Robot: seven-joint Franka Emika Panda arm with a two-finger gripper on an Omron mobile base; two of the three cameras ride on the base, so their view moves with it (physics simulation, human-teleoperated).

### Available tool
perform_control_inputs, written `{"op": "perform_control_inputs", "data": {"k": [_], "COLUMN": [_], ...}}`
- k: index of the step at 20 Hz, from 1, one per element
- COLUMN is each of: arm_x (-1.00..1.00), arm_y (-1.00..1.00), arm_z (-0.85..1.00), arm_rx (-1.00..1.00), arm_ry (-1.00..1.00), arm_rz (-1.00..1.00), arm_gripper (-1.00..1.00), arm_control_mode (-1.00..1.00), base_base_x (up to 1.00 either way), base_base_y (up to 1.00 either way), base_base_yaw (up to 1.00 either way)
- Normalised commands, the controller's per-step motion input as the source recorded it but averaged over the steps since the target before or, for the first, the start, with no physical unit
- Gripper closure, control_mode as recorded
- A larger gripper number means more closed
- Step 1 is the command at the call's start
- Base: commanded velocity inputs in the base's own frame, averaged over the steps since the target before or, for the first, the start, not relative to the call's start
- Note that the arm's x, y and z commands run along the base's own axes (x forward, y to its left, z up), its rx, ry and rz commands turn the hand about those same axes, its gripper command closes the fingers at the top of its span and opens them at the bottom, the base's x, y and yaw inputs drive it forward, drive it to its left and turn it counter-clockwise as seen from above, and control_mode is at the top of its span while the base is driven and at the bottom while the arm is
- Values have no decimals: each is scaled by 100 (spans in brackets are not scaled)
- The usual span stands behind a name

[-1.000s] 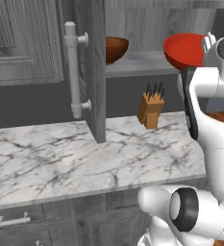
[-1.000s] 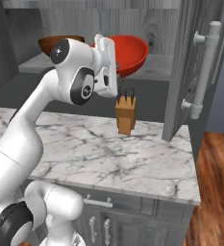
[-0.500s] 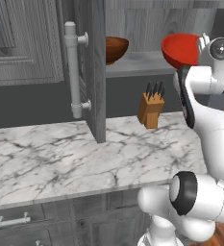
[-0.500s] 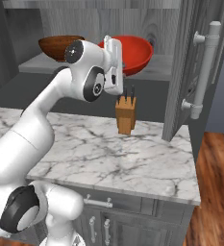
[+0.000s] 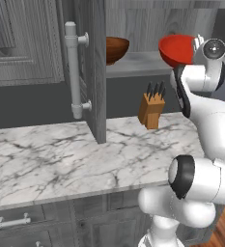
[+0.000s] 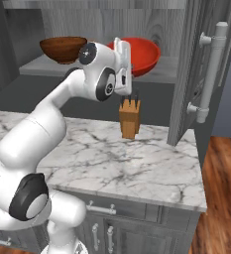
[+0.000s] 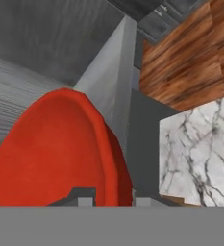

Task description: Open the cabinet. Pick the bowls from the counter and place them in the cabinet. Then close the cabinet.

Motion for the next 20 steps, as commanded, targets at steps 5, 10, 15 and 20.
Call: {"op": "perform_control_inputs", "data": {"k": [5, 10, 15, 20], "arm_x": [40, 44, 41, 40], "arm_y": [-13, -8, -11, -3], "arm_z": [-4, -8, -10, -13], "arm_rx": [1, 0, 1, 0], "arm_ry": [0, 0, 0, 0], "arm_rz": [3, 3, 5, 4], "arm_gripper": [100, 100, 100, -100], "arm_control_mode": [-100, -100, -100, -100], "base_base_x": [0, 0, 0, 0], "base_base_y": [0, 0, 0, 0], "base_base_yaw": [0, 0, 0, 0]}}
